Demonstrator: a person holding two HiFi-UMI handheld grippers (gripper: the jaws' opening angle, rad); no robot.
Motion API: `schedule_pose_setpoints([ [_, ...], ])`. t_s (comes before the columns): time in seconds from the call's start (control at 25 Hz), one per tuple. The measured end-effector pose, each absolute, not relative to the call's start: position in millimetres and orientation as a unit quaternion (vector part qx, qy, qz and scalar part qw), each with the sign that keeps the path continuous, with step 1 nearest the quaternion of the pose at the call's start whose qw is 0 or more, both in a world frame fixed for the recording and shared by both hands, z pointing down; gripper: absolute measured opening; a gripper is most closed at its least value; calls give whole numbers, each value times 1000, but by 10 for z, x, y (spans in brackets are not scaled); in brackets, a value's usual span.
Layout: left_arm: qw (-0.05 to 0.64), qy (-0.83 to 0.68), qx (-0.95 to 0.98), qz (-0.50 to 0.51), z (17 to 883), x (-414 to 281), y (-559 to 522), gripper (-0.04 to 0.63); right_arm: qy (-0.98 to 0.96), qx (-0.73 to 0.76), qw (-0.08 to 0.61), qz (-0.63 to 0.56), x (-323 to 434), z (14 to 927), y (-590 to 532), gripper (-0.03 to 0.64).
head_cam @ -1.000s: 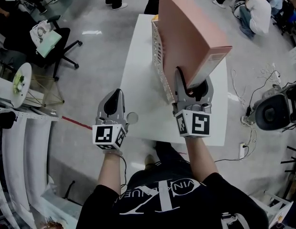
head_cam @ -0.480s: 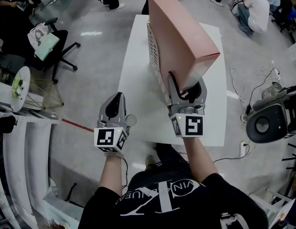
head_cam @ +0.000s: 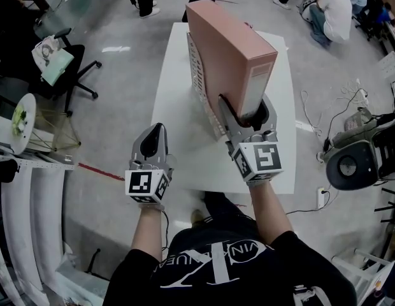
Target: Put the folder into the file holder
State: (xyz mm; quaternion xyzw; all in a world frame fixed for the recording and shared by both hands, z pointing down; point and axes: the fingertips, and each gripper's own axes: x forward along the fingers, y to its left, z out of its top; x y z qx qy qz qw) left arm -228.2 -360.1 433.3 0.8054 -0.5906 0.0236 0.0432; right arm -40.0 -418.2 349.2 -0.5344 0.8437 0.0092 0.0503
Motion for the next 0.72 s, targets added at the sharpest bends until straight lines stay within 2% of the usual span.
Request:
schedule_pose_setpoints([
  [0.08,44,-588,808,24,4330,-2257,-3584,0,843,-535,49,6,-390,3428,-4197,357],
  [0.6,51,-594,802,24,4339,-2325,-3521,0,854,-518,50,14,-366,2814,-4225,365],
  [0.72,50,-594,803,22,4331,-2298,-3521,0,846,-530,53,31,-314,2785,-4221,307],
])
